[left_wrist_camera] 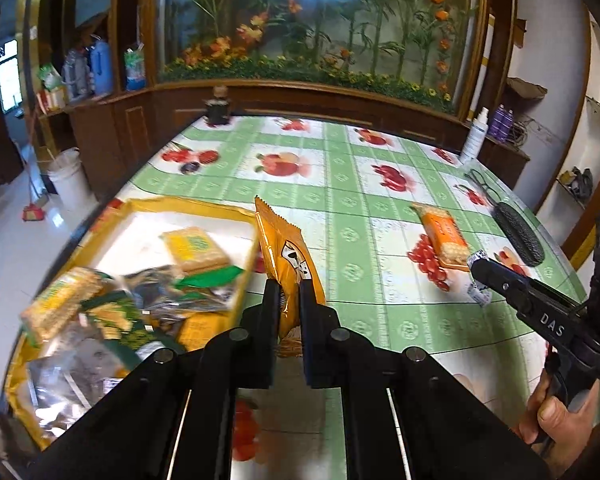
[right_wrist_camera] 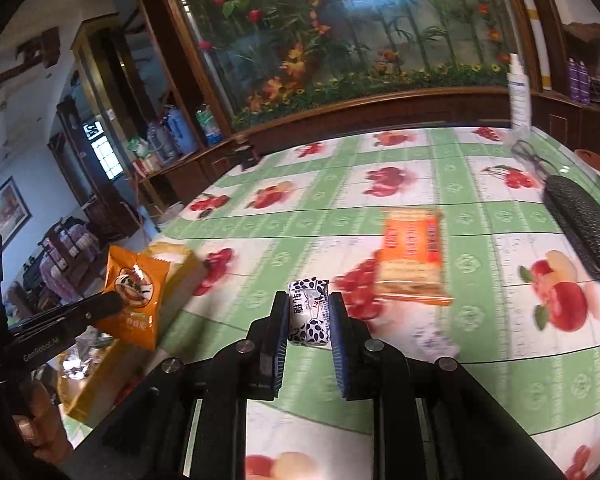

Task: Organize snacks
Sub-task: 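Carry the orange packet and candy into the tray box and release both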

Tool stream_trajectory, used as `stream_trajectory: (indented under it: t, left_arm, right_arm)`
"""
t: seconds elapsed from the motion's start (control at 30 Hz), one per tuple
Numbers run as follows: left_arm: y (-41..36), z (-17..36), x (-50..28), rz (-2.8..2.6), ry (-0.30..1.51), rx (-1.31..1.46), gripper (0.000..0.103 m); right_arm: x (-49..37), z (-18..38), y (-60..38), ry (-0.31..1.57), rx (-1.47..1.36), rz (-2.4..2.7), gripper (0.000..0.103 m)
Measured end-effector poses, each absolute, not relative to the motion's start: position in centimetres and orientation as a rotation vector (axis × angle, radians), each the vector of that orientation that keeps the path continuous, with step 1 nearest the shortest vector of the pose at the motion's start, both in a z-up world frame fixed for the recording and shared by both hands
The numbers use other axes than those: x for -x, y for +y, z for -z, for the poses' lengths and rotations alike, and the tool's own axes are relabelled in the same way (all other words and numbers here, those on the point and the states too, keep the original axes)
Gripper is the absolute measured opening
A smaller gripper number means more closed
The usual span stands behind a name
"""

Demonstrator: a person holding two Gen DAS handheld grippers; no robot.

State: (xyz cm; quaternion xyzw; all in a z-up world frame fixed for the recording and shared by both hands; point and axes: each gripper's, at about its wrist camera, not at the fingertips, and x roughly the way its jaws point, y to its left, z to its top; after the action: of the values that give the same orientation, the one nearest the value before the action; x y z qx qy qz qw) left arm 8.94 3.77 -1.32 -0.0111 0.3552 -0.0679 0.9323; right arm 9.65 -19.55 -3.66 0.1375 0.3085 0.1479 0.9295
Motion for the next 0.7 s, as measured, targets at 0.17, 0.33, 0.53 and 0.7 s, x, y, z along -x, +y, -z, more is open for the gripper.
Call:
stream_trajectory:
  t: [0.17, 0.33, 0.53, 0.7]
  left_arm:
    - [6.3, 0.6, -7.8, 0.068, 0.689, 0.013, 0.007]
    - [9.1, 0.5, -6.9, 0.006, 0.67, 0.028, 0.007]
    - [12.2, 0.6, -5.9, -0.052, 0.659, 0.055, 0.007]
    - [14.4, 1.1, -5.5, -0.092, 0.656, 0.076, 0.007]
  right_arm:
    - [-9.2, 2.4, -14.5, 0.626, -0.246, -0.41, 0.02]
    - [-9.0, 1.3, -10.0, 0.627, -0.207, -0.502, 0.019]
    - [-8.6, 0.3, -5.8, 0.632, -0.171, -0.576, 0.019]
    - [-8.6, 0.5, -2.4, 0.652, -0.142, -0.624, 0.019]
